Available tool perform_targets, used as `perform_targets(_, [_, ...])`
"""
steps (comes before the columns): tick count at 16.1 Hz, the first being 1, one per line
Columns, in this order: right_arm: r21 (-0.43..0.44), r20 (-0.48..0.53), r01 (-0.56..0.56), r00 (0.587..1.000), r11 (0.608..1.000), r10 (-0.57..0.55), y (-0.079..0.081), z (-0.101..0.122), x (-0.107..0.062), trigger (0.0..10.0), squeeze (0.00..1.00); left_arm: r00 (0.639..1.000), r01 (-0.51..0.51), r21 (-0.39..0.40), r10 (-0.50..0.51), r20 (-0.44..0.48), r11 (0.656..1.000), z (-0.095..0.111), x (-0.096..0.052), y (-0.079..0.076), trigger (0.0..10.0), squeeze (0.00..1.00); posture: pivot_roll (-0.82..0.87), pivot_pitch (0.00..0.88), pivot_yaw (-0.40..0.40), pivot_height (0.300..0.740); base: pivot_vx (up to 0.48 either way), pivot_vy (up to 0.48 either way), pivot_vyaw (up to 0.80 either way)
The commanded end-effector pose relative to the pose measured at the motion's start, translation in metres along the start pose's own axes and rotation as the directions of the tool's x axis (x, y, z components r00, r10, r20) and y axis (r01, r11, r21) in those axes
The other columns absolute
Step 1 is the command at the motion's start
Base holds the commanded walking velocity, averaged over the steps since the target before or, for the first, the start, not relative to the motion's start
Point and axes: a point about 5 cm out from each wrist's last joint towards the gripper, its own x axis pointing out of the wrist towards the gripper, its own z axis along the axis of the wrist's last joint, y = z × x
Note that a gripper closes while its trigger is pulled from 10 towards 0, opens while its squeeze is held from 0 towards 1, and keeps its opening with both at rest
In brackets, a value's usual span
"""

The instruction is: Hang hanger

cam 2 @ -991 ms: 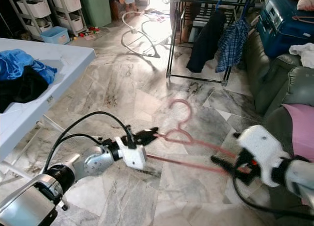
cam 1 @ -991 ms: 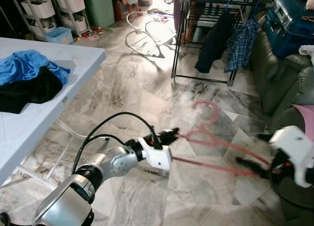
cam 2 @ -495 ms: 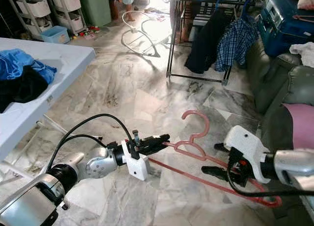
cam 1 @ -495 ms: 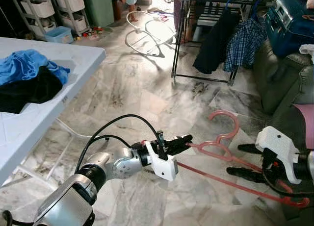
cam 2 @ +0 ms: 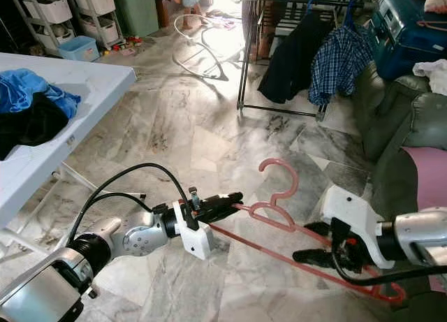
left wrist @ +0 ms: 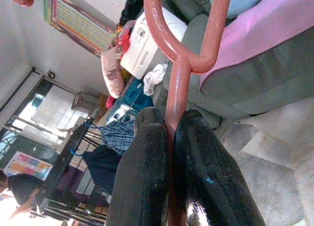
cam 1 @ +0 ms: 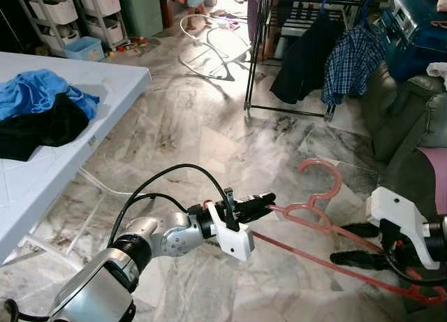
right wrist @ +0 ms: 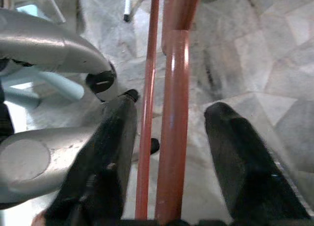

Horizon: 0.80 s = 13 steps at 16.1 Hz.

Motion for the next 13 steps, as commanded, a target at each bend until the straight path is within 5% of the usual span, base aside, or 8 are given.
perform_targets(1, [-0.010, -0.002, -0.057, 0.998, 0.998, 0.057, 0.006, 0.003, 0.001, 0.0, 0.00, 0.999, -0.007, 0.009, 0.007, 0.034, 1.000, 0.004, 0.004, 0.002, 10.0, 0.00, -0.12, 0.091, 0.010, 0.740, 0.000, 0.000, 0.00])
perform_targets(13, [0.021, 0.057, -0.091, 0.994, 0.996, 0.089, 0.006, 0.012, 0.000, 0.0, 0.00, 0.999, -0.003, 0.013, 0.002, 0.045, 1.000, 0.004, 0.004, 0.003, 10.0, 0.00, -0.12, 0.089, 0.013, 0.740, 0.000, 0.000, 0.00])
